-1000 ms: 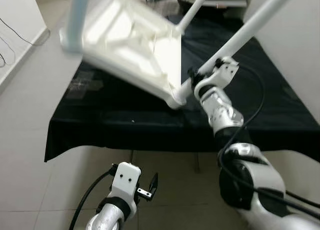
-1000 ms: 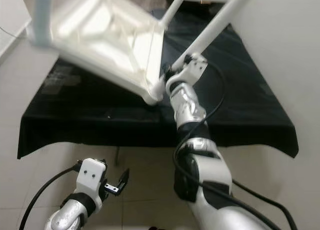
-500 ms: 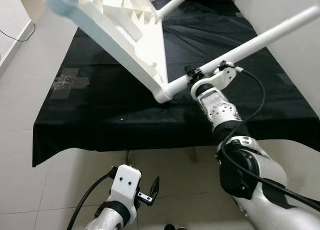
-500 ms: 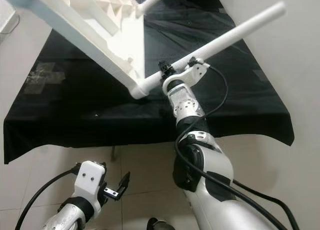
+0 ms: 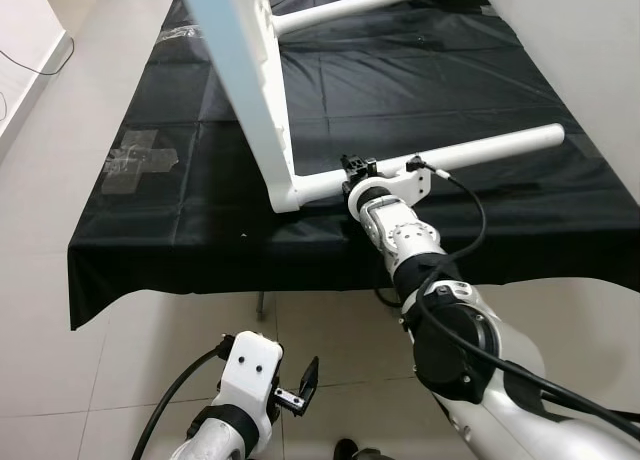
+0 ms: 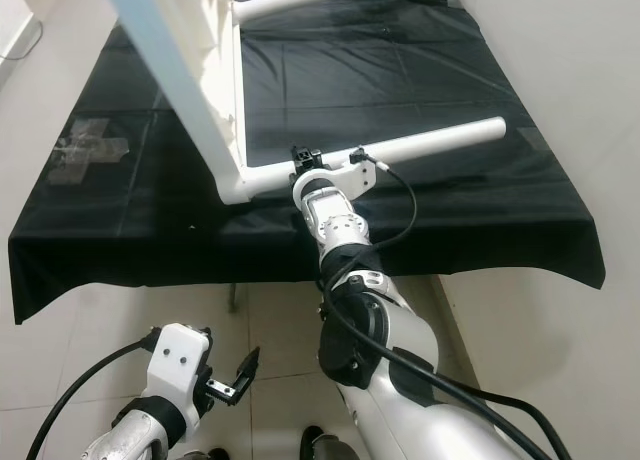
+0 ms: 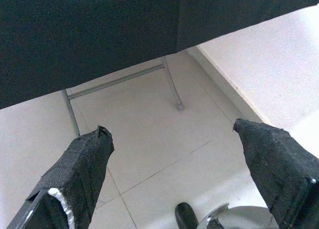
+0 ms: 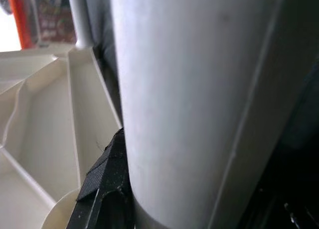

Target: Building children table

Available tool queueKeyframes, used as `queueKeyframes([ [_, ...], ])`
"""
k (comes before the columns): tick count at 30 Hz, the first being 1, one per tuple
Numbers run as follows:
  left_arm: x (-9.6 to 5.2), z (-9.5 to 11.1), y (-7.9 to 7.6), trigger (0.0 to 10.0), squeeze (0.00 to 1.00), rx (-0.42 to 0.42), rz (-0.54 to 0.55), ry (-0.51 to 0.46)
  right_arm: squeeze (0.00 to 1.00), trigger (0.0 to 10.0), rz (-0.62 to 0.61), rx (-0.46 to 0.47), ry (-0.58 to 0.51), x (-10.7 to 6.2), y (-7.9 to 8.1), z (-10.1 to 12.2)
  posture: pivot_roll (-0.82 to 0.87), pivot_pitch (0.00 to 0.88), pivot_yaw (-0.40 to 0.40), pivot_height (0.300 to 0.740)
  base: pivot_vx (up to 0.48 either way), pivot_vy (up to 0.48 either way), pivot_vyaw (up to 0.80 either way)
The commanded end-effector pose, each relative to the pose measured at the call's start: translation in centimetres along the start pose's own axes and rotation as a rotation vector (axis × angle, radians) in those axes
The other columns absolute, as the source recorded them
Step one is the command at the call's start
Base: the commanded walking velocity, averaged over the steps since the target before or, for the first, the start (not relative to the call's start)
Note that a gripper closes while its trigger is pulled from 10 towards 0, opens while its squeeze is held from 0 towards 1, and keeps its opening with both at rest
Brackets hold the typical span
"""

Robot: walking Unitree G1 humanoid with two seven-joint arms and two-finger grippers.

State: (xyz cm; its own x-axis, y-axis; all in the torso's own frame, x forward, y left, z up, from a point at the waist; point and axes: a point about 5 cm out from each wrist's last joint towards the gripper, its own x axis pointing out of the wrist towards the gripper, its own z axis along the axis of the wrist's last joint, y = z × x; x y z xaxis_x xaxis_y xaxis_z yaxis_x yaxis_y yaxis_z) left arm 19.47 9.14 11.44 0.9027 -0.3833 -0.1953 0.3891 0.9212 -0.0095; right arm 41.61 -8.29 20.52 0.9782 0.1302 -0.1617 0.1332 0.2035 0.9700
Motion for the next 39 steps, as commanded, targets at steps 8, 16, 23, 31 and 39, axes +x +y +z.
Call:
queueKeyframes([
  [8,-0.3,-0.3,-0.2,10.0,0.0,-0.008,-0.01,0.028,0.0,0.0,-0.201,-0.01,0.03,-0.4,-3.9,-1.6,0.18,0.305,-0.03,0.74,0.0,0.0,0.0],
  [16,-0.1,-0.3,-0.2,10.0,0.0,-0.004,-0.009,0.028,0.0,10.0,-0.198,-0.045,0.029,-0.4,-3.9,-2.3,0.17,0.301,-0.032,0.74,0.0,0.0,0.0],
  [23,0.4,-0.6,-0.2,10.0,0.0,-0.002,-0.01,0.034,0.0,10.0,-0.2,0.022,0.003,-0.7,-4.3,-1.4,0.16,0.257,-0.034,0.74,0.0,0.0,0.0],
  [31,0.9,-0.7,-0.2,10.0,0.0,-0.001,-0.014,0.029,0.0,10.0,-0.162,-0.02,-0.062,-2.5,-4.2,0.0,0.14,0.233,-0.038,0.74,0.0,0.0,0.0],
  [39,1.1,-0.9,0.0,10.0,0.0,0.002,-0.013,0.029,1.0,10.0,-0.111,-0.033,-0.06,-3.1,-4.0,-0.3,0.14,0.221,-0.038,0.74,0.0,0.0,0.0],
])
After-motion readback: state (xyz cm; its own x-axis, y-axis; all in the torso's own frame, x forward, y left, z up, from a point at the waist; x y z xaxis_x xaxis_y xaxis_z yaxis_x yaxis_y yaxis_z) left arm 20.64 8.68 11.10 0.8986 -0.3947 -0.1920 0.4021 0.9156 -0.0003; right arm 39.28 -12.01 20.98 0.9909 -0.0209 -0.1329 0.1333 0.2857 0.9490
